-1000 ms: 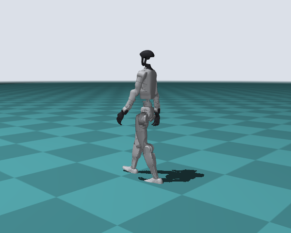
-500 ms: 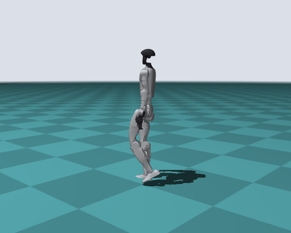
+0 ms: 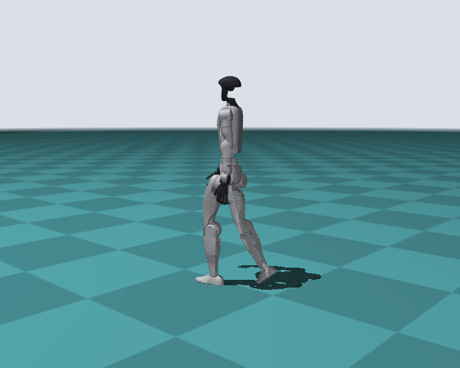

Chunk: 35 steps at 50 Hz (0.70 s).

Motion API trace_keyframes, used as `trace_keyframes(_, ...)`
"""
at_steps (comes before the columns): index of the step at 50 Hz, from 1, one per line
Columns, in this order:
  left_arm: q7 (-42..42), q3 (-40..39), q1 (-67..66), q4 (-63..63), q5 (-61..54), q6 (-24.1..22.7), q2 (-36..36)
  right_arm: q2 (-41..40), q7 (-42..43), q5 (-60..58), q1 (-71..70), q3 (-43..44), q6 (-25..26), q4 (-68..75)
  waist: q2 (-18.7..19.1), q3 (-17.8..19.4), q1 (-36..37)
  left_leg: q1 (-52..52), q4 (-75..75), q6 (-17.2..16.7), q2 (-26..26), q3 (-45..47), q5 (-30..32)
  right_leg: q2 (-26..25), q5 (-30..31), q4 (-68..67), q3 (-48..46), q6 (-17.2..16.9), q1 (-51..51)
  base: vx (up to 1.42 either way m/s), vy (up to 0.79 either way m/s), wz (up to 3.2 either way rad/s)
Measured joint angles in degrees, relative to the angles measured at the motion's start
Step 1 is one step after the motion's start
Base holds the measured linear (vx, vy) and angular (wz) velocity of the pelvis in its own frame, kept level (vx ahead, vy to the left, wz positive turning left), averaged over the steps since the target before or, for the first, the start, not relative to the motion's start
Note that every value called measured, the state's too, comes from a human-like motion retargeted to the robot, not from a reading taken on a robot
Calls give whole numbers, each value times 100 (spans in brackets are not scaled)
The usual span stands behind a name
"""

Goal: Walk run

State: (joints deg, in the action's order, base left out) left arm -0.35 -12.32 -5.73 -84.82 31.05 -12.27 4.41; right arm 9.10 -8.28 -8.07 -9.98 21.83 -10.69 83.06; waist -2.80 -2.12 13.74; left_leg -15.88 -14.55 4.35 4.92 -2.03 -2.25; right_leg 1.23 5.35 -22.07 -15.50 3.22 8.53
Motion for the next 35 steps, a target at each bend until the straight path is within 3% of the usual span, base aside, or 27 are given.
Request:
trace_keyframes(3,-131,94,300,130,-67,-50,40,-82,182,-316,274,-22,-81,46,282,-90,-82,345,127,56,-285,-36,-223,230,518,-1578,-493,366,-600,47,4,-34)
trace_keyframes(5,-211,140,557,214,-74,-86,130,-127,282,-465,410,-14,-114,117,360,-120,-133,521,227,64,-377,-8,-338,384,197,-2537,-612,489,-1158,55,2,-29)
trace_keyframes(9,-297,274,1192,227,-73,-160,353,-190,327,-555,703,38,-121,350,293,-133,-409,833,545,88,-239,-129,-369,400,-247,-3062,-355,77,-2288,48,-3,29)
trace_keyframes(13,-399,248,1748,285,-121,-232,482,-263,391,-665,1046,123,-128,526,168,-120,-704,1172,748,153,-36,-219,-467,575,-580,-2150,-404,-39,-2941,51,-6,38)
trace_keyframes(20,-334,218,2323,529,-163,-357,627,-384,433,-780,1551,255,-51,749,-152,27,-1317,2003,911,299,384,-433,-844,596,-577,981,536,-552,-3372,55,-14,53)
trace_keyframes(23,-354,189,2437,567,-166,-423,663,-430,435,-776,1643,398,-7,817,-190,47,-1429,2293,888,302,382,-541,-1038,636,-536,1544,433,-739,-3526,59,-23,24)
trace_keyframes(28,-365,107,2427,558,-210,-429,665,-382,359,-646,1566,452,57,944,-263,-80,-1616,2537,781,336,423,-775,-1189,746,-494,1009,316,-377,-3727,62,-29,19)
trace_keyframes(30,-387,118,2293,545,-159,-383,697,-341,318,-678,1568,349,45,988,-317,-122,-1791,2672,650,299,423,-877,-1105,876,-105,856,123,-298,-3650,66,-30,54)
trace_keyframes(33,-316,272,1952,545,26,-383,587,-280,285,-878,1623,336,64,1007,-408,-215,-1571,2721,257,213,433,-756,-516,972,-102,457,164,-137,-3615,74,-26,10)
trace_keyframes(35,-248,282,1712,511,173,-345,462,-266,318,-988,1599,322,61,992,-529,-236,-1388,2615,-186,218,508,-509,218,1017,-355,391,251,-90,-3448,51,-15,-22)
